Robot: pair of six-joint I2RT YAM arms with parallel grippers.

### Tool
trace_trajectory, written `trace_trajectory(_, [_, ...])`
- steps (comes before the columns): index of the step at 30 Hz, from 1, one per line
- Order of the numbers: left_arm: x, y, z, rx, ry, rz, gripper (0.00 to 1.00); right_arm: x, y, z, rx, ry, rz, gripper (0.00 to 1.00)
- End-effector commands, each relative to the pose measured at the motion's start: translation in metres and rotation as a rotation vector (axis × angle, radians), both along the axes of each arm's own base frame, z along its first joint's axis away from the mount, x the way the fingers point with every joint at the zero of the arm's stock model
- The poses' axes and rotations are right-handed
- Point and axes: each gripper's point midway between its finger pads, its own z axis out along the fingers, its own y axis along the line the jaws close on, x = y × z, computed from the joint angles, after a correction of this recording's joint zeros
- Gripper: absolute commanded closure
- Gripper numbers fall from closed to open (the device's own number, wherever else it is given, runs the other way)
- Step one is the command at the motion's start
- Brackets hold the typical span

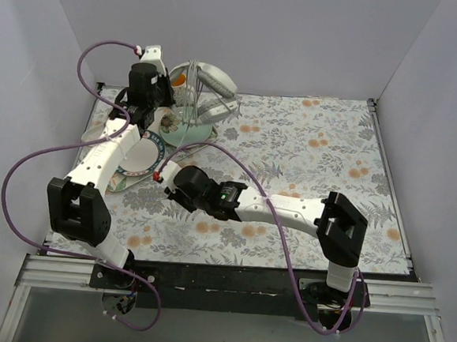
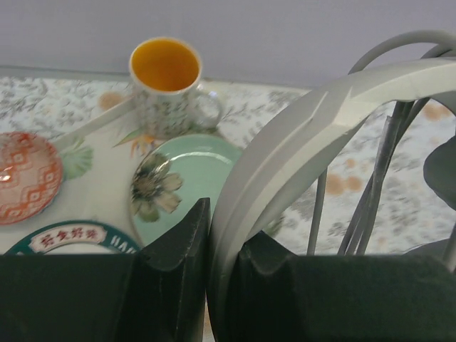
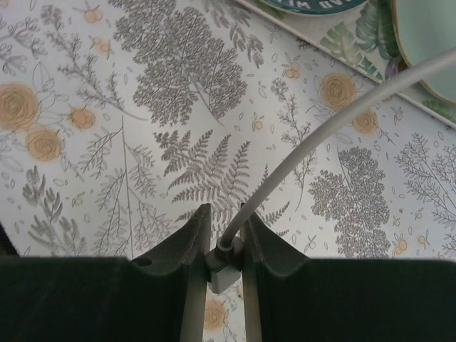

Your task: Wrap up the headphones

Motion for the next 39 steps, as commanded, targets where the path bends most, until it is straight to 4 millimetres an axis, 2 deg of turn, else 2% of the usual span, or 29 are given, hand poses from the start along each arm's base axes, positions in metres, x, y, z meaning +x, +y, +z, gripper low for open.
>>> trace_trajectory(1, [-0.001, 0.014, 0.005, 0.181, -0.129, 0.012, 0.96, -0.011, -0.03, 0.012, -0.2, 0.02, 0.033, 0.99])
trace_trajectory(2, [-0.006, 0.013, -0.019, 0.221, -0.09, -0.012, 0.96, -0.011, -0.033, 0.016, -0.218, 0.008, 0.041, 0.99])
trace_trajectory(4, [-0.015, 0.012, -0.034, 0.303, -0.082, -0.052, 0.96, -0.01, -0.038, 0.033, -0.217, -0.005, 0.044, 0.99])
trace_trajectory(5, [-0.02, 0.008, -0.042, 0.326, -0.076, -0.078, 0.96, -0.011, -0.043, 0.034, -0.236, 0.008, 0.053, 0.99])
trace_trajectory(6, [-0.029, 0.007, -0.064, 0.351, -0.038, -0.111, 0.96, -0.007, -0.047, 0.04, -0.229, 0.024, 0.051, 0.99])
trace_trajectory(7, [-0.033, 0.005, -0.07, 0.387, -0.04, -0.139, 0.96, -0.012, -0.046, 0.04, -0.213, 0.07, 0.088, 0.99])
trace_trajectory(8, [-0.039, 0.0, -0.082, 0.405, -0.024, -0.171, 0.96, -0.002, -0.053, 0.041, -0.206, 0.099, 0.071, 0.99])
trace_trajectory(9, [-0.049, -0.004, -0.103, 0.426, 0.009, -0.214, 0.96, 0.003, -0.056, 0.038, -0.203, 0.123, 0.065, 0.99])
trace_trajectory(11, [-0.061, -0.013, -0.113, 0.463, 0.009, -0.278, 0.96, 0.009, -0.061, 0.035, -0.186, 0.177, 0.068, 0.99])
trace_trajectory(12, [-0.066, -0.017, -0.12, 0.476, 0.015, -0.303, 0.96, 0.022, -0.068, 0.033, -0.182, 0.197, 0.03, 0.99])
trace_trajectory(16, [-0.102, -0.041, -0.159, 0.52, 0.071, -0.488, 0.96, 0.045, -0.076, 0.04, -0.131, 0.21, -0.023, 0.99])
trace_trajectory(19, [-0.12, -0.045, -0.182, 0.531, 0.125, -0.566, 0.96, 0.064, -0.089, 0.042, -0.133, 0.196, -0.1, 0.99])
trace_trajectory(25, [-0.139, -0.049, -0.2, 0.543, 0.169, -0.653, 0.96, 0.099, -0.118, 0.048, -0.195, 0.086, -0.243, 0.98])
trace_trajectory(27, [-0.144, -0.051, -0.205, 0.542, 0.191, -0.681, 0.96, 0.107, -0.123, 0.049, -0.224, 0.057, -0.268, 0.94])
trace_trajectory(28, [-0.146, -0.053, -0.206, 0.538, 0.199, -0.692, 0.96, 0.112, -0.122, 0.057, -0.219, 0.037, -0.28, 0.94])
trace_trajectory(30, [-0.149, -0.054, -0.209, 0.524, 0.219, -0.699, 0.96, 0.114, -0.12, 0.06, -0.228, 0.029, -0.273, 0.91])
trace_trajectory(31, [-0.148, -0.054, -0.209, 0.521, 0.221, -0.696, 0.96, 0.118, -0.117, 0.07, -0.214, 0.013, -0.277, 0.91])
trace_trajectory(34, [-0.151, -0.055, -0.21, 0.497, 0.246, -0.692, 0.96, 0.124, -0.124, 0.074, -0.261, 0.007, -0.325, 0.9])
trace_trajectory(35, [-0.153, -0.056, -0.211, 0.49, 0.255, -0.698, 0.96, 0.128, -0.118, 0.083, -0.253, -0.001, -0.335, 0.9])
trace_trajectory(36, [-0.155, -0.058, -0.21, 0.479, 0.26, -0.711, 0.96, 0.126, -0.122, 0.083, -0.29, 0.006, -0.346, 0.9])
trace_trajectory(39, [-0.156, -0.058, -0.214, 0.473, 0.276, -0.712, 0.96, 0.13, -0.118, 0.083, -0.343, -0.019, -0.336, 0.9])
